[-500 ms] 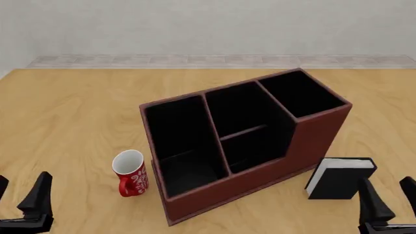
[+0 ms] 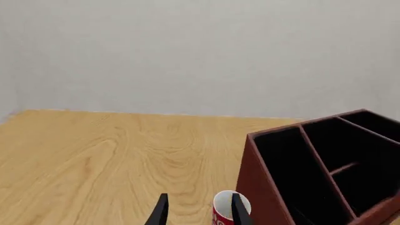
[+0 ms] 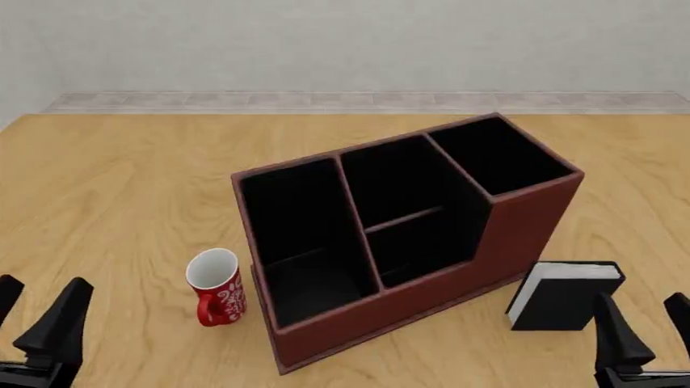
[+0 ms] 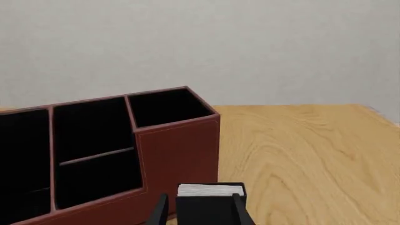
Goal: Pick up the book and place it in the back compartment of the caddy.
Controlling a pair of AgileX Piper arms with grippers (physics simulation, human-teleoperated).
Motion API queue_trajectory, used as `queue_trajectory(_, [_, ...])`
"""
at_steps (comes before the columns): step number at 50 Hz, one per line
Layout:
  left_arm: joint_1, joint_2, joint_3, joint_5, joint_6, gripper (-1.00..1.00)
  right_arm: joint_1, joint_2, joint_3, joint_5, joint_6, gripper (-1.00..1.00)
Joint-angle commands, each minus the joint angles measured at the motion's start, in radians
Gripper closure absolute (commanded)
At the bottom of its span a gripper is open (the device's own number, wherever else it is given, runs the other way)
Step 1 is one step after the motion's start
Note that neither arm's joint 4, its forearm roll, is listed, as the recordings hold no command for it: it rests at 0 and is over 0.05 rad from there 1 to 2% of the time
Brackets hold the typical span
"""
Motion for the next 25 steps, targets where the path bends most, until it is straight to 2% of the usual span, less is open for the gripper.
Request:
queue_trajectory(1, [-0.081, 0.079, -0.069, 0.011, 0.094, -1.0, -0.002, 0.021, 0.0, -0.01, 0.015, -1.0])
queue_trajectory(2, [-0.101, 0.11, -0.065, -0.007, 0.127, -1.0, -0.001, 0.01, 0.0, -0.006, 0.006, -1.0])
queue_trajectory(4, [-0.116, 0.127, -0.089, -0.007, 0.072, -1.0, 0.0, -0.01, -0.001, 0.004, -0.01, -1.0])
queue_trajectory(8, [-0.173, 0.193, -0.16, -0.002, 0.083, -1.0, -0.002, 0.03, 0.001, -0.019, 0.015, -1.0])
queue_trajectory(11, [-0.207, 0.24, -0.197, -0.007, 0.069, -1.0, 0.0, -0.006, 0.0, -0.001, -0.01, -1.0])
queue_trajectory(13, [-0.227, 0.279, -0.214, -0.024, 0.072, -1.0, 0.0, 0.001, 0.0, -0.002, -0.003, -1.0])
queue_trajectory(16, [-0.254, 0.317, -0.23, -0.043, 0.071, -1.0, -0.002, 0.029, 0.001, -0.019, 0.015, -1.0])
queue_trajectory(20, [-0.301, 0.385, -0.25, -0.081, 0.064, -1.0, 0.0, -0.003, 0.001, -0.003, -0.007, -1.0])
queue_trajectory(22, [-0.333, 0.452, -0.246, -0.121, 0.127, -1.0, -0.001, 0.018, 0.001, -0.014, 0.007, -1.0])
queue_trajectory(25, [-0.383, 0.522, -0.236, -0.182, 0.115, -1.0, -0.001, 0.021, 0.0, -0.015, 0.008, -1.0])
